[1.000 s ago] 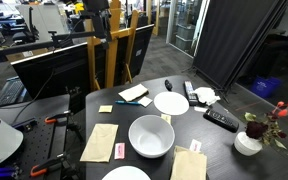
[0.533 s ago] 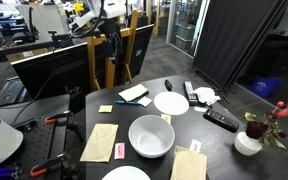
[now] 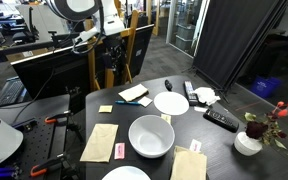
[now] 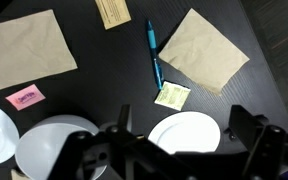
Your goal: Put the blue pen in the grey bowl
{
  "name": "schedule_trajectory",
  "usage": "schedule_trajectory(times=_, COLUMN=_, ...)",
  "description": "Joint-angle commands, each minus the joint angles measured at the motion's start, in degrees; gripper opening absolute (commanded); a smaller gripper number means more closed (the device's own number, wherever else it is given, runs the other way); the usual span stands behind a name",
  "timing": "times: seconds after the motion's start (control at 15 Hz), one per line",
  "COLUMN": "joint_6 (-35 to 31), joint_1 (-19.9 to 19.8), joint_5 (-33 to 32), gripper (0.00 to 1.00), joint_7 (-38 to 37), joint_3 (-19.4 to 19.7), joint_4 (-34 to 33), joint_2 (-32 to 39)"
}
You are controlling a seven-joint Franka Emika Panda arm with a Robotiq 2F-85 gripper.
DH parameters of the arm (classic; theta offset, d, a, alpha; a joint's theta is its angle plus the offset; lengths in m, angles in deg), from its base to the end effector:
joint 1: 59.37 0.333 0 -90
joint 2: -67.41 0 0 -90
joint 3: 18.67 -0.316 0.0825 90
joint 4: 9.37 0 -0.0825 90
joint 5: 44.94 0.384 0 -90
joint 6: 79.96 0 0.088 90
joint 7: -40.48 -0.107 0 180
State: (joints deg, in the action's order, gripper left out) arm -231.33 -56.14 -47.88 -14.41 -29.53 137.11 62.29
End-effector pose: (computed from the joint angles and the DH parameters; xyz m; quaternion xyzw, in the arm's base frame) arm 0.4493 0.1135 0.3158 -0.9409 0.3267 -0.0839 0.0302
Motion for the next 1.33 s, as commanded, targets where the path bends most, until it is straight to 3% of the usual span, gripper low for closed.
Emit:
schedule_trajectory(times=0.0, joint_6=-3.7, joint_1=0.3, joint_5=-4.7, gripper=1.00, joint_7=-5.4, joint_3=0.1, joint_4=-0.2, joint_2=3.2)
schedule_trajectory(times=0.4, joint_6=-8.4, joint_1=1.5, joint_5=-12.7, gripper=1.00, joint_7=-9.5, joint_3=2.9, joint_4=-0.8, joint_2=10.0)
schedule_trajectory(times=1.27, joint_6=-9.2, joint_1=7.4, joint_5=-10.6, gripper=1.00, joint_7=-4.5, joint_3=10.1, joint_4=-8.8, joint_2=23.0)
